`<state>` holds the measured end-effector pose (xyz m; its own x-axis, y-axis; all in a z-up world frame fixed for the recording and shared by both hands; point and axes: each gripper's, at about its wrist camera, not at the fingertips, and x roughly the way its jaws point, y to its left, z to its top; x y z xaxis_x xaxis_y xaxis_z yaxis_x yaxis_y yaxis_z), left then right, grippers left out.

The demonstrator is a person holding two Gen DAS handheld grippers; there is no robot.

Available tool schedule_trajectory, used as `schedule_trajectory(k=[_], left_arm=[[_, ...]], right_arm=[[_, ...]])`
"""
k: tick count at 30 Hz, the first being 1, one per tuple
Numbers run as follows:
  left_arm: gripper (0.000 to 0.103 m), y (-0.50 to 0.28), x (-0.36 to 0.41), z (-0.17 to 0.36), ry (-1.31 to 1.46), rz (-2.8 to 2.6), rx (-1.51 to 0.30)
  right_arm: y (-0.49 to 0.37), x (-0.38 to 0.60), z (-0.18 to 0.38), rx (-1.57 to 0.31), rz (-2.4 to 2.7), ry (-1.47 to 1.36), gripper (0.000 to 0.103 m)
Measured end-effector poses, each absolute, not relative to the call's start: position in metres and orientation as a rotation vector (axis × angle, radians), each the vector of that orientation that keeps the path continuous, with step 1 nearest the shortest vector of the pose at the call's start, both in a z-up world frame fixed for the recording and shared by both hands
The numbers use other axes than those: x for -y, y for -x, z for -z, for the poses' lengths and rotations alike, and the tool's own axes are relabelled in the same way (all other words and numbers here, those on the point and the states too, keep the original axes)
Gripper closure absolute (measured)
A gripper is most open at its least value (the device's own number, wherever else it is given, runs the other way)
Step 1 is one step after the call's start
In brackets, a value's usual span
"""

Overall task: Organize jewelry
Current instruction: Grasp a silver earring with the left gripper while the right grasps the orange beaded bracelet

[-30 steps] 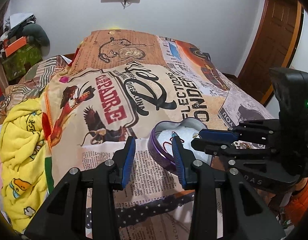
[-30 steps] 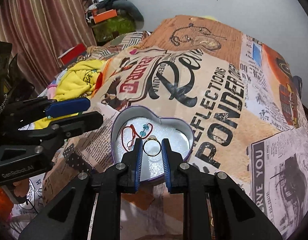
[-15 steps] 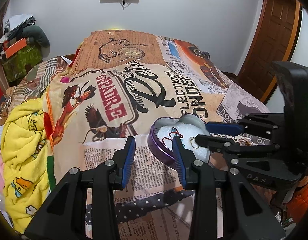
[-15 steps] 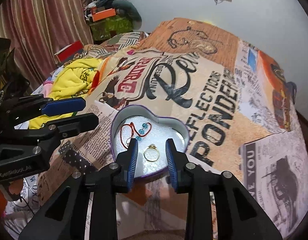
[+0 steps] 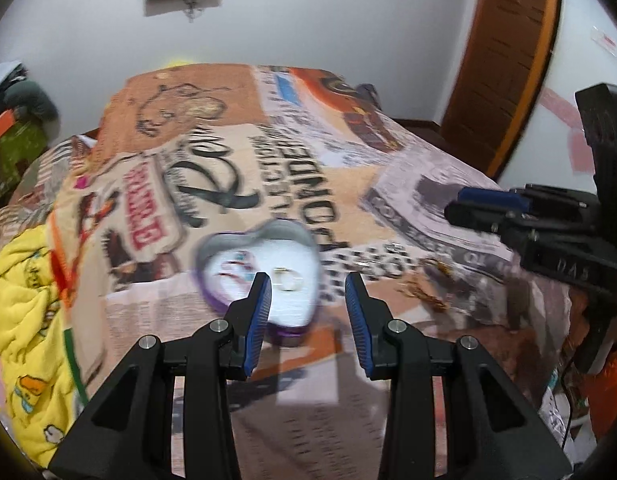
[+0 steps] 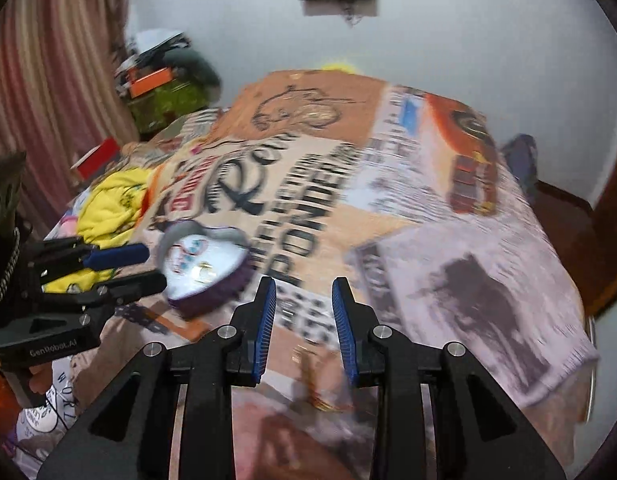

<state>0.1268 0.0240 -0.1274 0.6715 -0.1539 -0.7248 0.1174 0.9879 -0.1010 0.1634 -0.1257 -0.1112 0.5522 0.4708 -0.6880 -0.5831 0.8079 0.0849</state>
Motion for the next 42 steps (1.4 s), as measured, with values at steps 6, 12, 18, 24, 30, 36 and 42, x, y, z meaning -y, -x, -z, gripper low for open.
schedule_trajectory(k=[6, 12, 18, 24, 30, 36, 42], left_arm=[[0.066, -0.142, 0.015, 0.147, 0.054, 0.273, -0.902], [0.066, -0.154, 0.035, 0.173, 0.073, 0.31, -0.975], [0.066, -0.165, 0.038, 0.187, 0.062, 0.284, -1.006], [0.066, -0.182, 0.037, 0.187, 0.062, 0.269, -0.992], [0.066, -0.197, 0.043, 0.193, 0.047, 0.252, -0.989], [0.068, -0.206, 0.045, 0.197, 0.03, 0.213, -0.978], [0.078, -0.212, 0.038, 0.199, 0.05, 0.181, -0.978]], right_arm=[[-0.164, 0.168, 0.119, -0.785, -0.545, 0.119, 0.077], [-0.161, 0.188, 0.139, -0.837, -0.53, 0.098, 0.077], [-0.162, 0.192, 0.164, -0.899, -0.542, 0.09, 0.077], [-0.165, 0.191, 0.173, -0.922, -0.56, 0.086, 0.077], [-0.176, 0.184, 0.179, -0.936, -0.587, 0.09, 0.077], [-0.183, 0.172, 0.182, -0.943, -0.62, 0.14, 0.076], [-0.194, 0.155, 0.193, -0.969, -0.624, 0.225, 0.076]])
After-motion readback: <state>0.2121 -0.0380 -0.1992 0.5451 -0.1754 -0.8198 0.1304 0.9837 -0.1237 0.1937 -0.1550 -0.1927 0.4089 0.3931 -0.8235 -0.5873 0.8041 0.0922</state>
